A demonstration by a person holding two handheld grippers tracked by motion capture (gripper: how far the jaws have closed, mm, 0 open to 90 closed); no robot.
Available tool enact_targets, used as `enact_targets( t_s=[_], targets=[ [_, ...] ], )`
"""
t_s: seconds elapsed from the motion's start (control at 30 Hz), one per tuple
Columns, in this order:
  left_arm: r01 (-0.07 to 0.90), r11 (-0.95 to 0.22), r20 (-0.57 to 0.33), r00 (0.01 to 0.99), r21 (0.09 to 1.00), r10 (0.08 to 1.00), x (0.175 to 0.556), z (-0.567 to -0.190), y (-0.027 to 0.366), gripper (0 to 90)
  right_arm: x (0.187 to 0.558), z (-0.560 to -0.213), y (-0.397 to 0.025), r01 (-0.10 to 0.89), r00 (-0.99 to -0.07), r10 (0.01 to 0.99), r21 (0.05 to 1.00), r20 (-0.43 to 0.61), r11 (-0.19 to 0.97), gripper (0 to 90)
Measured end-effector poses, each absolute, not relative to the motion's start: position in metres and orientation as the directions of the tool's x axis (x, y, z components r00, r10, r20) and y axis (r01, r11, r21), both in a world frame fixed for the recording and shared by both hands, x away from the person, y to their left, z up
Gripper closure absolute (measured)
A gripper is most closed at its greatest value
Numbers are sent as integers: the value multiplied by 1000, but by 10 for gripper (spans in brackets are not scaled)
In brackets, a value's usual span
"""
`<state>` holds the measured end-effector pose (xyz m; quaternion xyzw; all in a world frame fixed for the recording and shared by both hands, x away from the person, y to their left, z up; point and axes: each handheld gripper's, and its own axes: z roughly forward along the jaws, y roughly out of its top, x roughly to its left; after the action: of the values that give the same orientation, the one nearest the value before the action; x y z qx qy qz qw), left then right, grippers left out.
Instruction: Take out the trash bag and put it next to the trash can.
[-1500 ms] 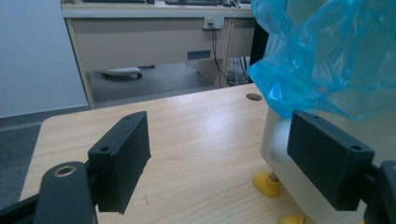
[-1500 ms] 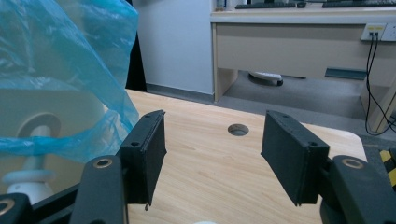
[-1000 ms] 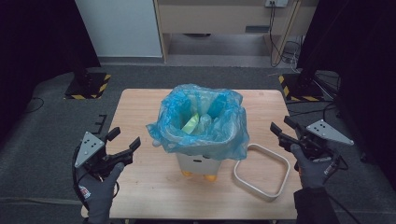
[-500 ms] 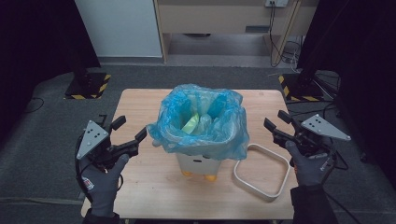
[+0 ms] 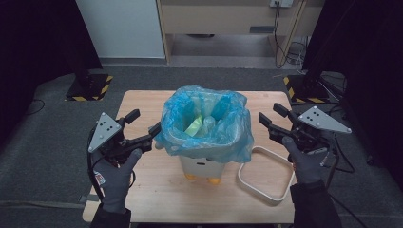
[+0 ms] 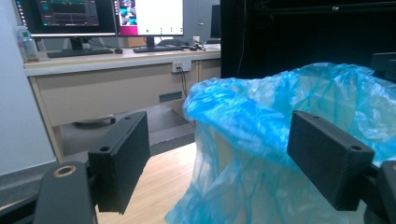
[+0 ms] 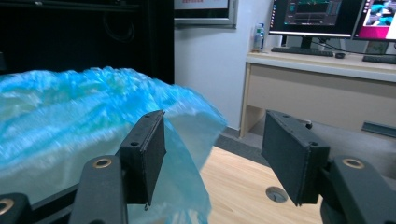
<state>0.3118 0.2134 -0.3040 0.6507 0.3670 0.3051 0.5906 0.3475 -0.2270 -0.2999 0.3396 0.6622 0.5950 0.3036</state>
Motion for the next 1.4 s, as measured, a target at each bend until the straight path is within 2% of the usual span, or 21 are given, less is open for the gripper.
enact_targets(
  t_s=[0.07,0.2,0.77,1.07,1.4],
  targets=[
    [82,-51,-4,564,995,826,316,-301,210,204,348,-296,-223,85,-595,804,995,4,58,394],
    [81,-59,2,576,995,817,320,-297,202,208,348,-290,-215,75,-611,792,995,-8,67,394],
    [131,-87,-9,598,988,802,339,-298,178,234,352,-282,-178,85,-661,750,989,-34,120,394],
    [162,-95,-22,600,982,800,344,-302,174,321,358,-289,-168,124,-675,737,980,-31,154,442],
    [195,-88,-48,601,977,798,349,-305,173,456,361,-292,-165,157,-688,725,970,-28,186,558]
  ],
)
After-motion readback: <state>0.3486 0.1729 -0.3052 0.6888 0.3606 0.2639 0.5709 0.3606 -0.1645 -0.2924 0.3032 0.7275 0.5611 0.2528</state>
